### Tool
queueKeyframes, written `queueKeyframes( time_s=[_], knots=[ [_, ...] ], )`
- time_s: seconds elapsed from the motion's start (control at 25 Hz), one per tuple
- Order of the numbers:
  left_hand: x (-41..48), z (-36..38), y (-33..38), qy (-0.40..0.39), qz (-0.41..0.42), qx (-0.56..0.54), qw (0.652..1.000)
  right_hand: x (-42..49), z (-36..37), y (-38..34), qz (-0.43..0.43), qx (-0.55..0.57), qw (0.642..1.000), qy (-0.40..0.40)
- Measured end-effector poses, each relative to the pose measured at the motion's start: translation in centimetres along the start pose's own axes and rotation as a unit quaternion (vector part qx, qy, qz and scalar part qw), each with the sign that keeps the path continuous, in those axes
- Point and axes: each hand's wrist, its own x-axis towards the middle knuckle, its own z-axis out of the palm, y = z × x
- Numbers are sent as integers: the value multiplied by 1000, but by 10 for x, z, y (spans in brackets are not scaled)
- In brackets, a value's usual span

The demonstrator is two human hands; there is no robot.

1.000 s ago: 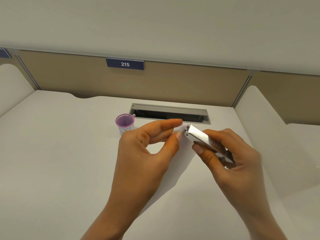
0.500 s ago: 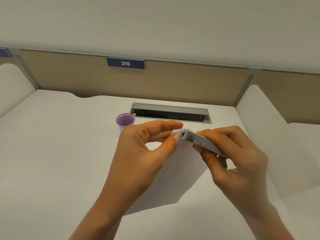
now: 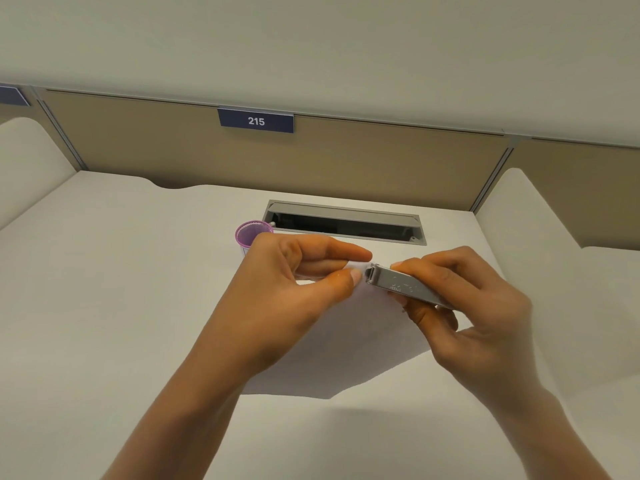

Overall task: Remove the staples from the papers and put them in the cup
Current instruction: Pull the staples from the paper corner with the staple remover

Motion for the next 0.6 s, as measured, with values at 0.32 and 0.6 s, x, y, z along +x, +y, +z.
queueKeyframes(
  time_s=[0.32,0.6],
  knots=[
    [2,-4,-1,-69,-35,-82,994,3,1,7,-11,56,998,-17],
    [10,-4,-7,-114,-49,-120,985,6,1,10,-16,94,995,-34]
  ],
)
